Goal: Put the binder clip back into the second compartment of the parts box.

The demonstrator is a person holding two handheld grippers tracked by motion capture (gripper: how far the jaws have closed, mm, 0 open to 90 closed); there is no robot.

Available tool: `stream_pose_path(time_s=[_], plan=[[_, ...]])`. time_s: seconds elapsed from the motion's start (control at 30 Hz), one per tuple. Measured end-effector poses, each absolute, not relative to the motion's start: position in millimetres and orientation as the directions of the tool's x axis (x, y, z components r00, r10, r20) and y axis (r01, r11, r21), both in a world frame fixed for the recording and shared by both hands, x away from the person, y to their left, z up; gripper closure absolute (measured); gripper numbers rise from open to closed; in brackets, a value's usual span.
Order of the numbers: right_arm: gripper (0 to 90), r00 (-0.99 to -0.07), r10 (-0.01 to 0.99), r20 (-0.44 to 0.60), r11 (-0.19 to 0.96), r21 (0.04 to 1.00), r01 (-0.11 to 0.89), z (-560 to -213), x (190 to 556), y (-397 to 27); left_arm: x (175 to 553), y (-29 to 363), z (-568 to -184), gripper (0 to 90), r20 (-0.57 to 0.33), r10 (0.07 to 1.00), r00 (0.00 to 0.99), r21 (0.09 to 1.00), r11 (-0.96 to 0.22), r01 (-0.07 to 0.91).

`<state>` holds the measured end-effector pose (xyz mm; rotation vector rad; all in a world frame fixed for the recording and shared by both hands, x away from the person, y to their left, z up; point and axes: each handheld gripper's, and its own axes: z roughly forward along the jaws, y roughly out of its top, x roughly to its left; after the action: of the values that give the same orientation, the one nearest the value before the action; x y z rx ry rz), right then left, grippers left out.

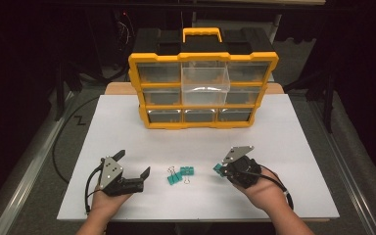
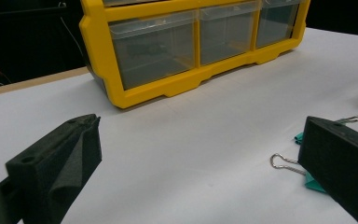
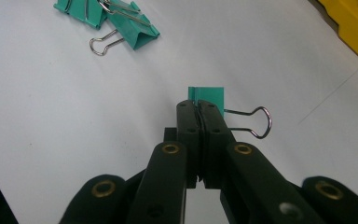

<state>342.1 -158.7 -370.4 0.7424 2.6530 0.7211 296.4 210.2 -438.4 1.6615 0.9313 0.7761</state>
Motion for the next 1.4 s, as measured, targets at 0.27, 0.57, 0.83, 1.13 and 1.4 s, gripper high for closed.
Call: stream_pose_path(time_s=[0.27, 0.57, 0.83, 1.13, 1.4], plan=[[90.0, -0.833, 0.539, -0.129, 0.768, 0.482, 0.422, -361, 350, -161, 295, 211, -439, 0.3, 0.052, 0.869, 0.493, 0.962, -0.175, 0.208], [90.0, -0.850, 0.515, -0.110, 0.795, 0.433, 0.426, -349, 356, -158, 294, 211, -440, 0.3, 0.053, 0.867, 0.496, 0.962, -0.177, 0.207], [90.0, -0.876, 0.471, -0.103, 0.833, 0.378, 0.403, -339, 360, -151, 294, 211, -440, 0.3, 0.052, 0.866, 0.497, 0.962, -0.177, 0.208], [90.0, -0.900, 0.426, -0.087, 0.863, 0.336, 0.377, -328, 365, -143, 294, 211, -440, 0.3, 0.048, 0.867, 0.496, 0.963, -0.171, 0.206], [90.0, -0.909, 0.408, -0.079, 0.876, 0.313, 0.366, -320, 369, -139, 294, 212, -440, 0.3, 0.047, 0.867, 0.496, 0.963, -0.172, 0.209]])
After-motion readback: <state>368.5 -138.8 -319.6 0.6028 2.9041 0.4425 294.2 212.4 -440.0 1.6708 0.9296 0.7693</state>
